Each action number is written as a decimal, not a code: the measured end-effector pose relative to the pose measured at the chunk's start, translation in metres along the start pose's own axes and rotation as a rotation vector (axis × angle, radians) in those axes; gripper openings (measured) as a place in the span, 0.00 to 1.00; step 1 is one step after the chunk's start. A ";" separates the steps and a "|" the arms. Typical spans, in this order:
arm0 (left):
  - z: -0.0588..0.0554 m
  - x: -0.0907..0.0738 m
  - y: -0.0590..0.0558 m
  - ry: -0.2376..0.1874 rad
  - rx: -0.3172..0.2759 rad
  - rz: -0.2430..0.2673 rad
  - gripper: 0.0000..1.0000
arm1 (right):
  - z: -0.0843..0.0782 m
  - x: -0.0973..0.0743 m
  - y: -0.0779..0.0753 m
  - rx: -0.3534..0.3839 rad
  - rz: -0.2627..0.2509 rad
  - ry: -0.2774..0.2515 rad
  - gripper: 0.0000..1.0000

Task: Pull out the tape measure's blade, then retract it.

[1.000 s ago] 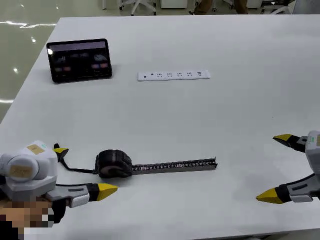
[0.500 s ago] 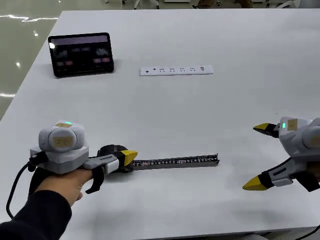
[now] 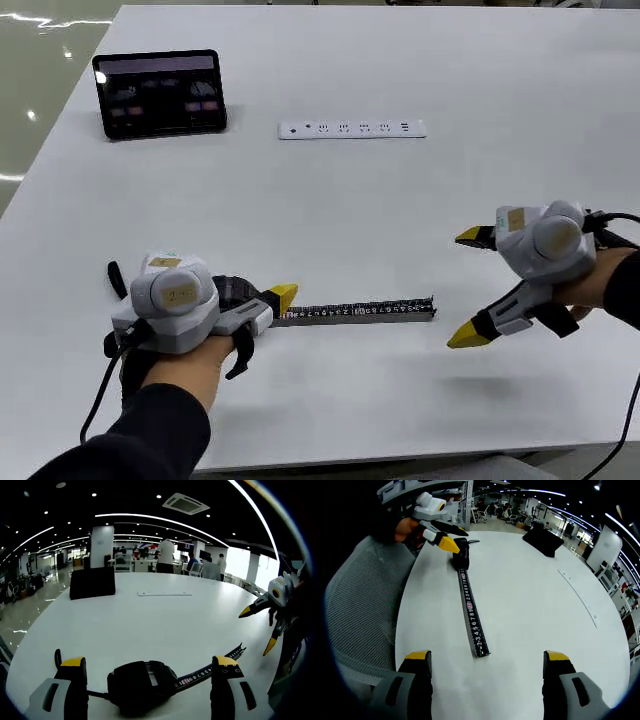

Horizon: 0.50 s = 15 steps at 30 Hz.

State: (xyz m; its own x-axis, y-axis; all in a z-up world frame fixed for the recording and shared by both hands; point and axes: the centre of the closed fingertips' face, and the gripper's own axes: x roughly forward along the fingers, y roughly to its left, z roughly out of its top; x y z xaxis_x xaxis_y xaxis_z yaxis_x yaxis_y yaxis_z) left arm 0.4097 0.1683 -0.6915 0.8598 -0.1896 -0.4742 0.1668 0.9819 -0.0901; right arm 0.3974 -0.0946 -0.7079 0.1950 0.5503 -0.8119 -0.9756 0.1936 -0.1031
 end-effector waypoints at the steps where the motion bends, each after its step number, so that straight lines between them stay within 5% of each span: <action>1: 0.000 0.001 0.003 -0.006 0.007 0.000 1.00 | 0.001 0.004 -0.001 -0.008 0.014 0.006 0.85; 8: -0.008 0.010 0.015 -0.009 0.043 0.024 1.00 | -0.005 0.023 0.007 -0.032 0.104 0.044 0.58; 15: -0.012 0.012 0.009 0.001 0.025 0.001 1.00 | -0.019 0.035 0.013 -0.076 0.145 0.100 0.41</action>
State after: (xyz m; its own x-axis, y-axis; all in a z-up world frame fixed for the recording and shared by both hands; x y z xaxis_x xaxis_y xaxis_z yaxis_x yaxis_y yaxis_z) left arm 0.4160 0.1749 -0.7086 0.8595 -0.1884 -0.4751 0.1776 0.9818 -0.0680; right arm 0.3900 -0.0879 -0.7483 0.0444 0.4840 -0.8739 -0.9983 0.0543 -0.0206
